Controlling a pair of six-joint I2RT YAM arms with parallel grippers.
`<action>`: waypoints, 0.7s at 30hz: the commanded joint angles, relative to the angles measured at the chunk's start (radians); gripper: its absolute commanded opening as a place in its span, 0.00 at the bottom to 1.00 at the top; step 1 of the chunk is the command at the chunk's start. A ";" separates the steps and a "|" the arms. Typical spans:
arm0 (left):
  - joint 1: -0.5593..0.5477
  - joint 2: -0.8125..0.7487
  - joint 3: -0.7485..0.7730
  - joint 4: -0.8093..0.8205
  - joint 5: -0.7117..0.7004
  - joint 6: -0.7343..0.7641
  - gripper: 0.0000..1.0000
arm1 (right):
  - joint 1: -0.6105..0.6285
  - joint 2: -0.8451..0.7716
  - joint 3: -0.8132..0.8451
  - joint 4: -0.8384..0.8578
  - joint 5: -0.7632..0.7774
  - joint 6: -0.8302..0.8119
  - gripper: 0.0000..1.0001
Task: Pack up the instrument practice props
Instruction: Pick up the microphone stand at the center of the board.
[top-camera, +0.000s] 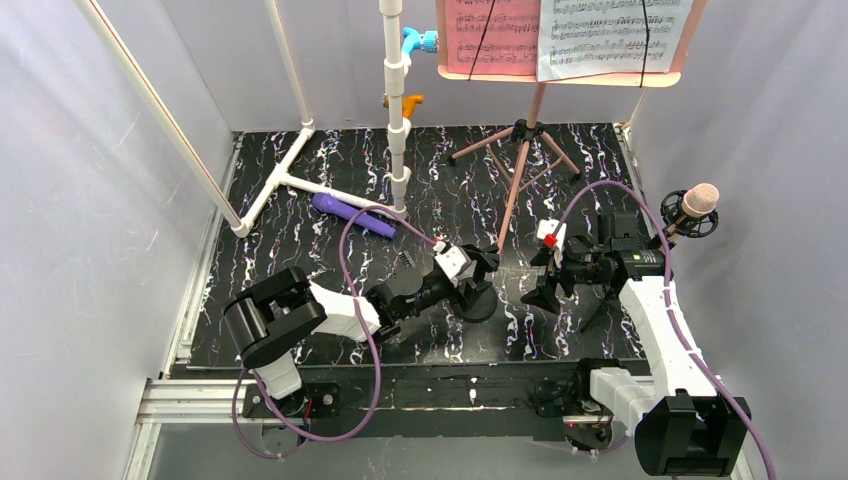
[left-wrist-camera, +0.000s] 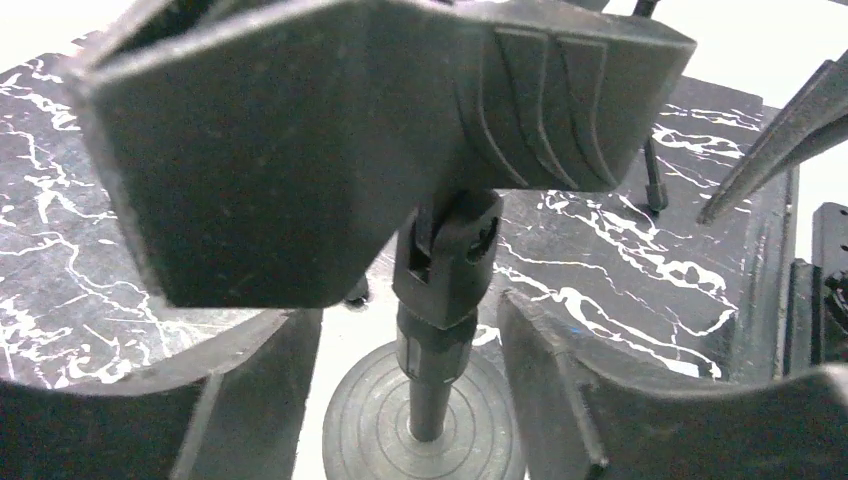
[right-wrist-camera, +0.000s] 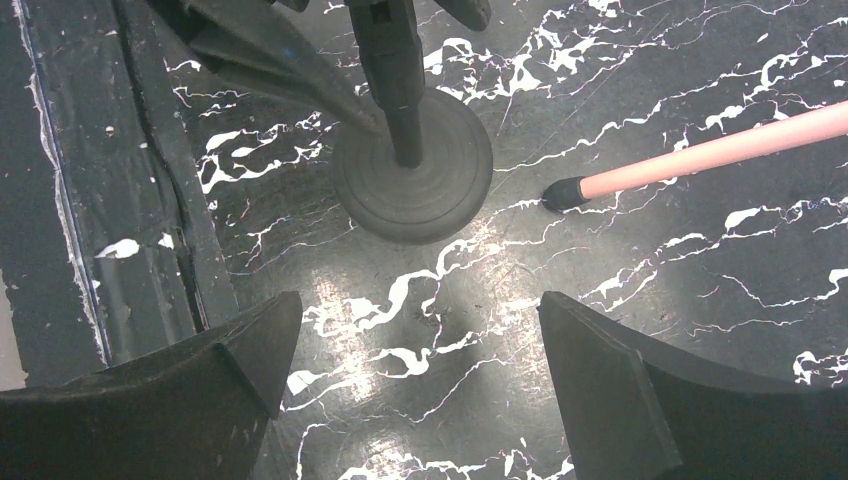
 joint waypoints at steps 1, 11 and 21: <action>-0.009 0.008 0.036 0.034 -0.070 0.002 0.55 | -0.002 -0.007 -0.004 0.017 -0.007 0.001 0.98; -0.011 -0.008 0.033 0.020 -0.017 0.002 0.07 | -0.001 -0.005 -0.004 0.018 -0.006 0.002 0.98; -0.011 -0.164 -0.014 -0.098 0.027 -0.031 0.00 | -0.001 -0.008 -0.005 0.018 -0.004 0.001 0.98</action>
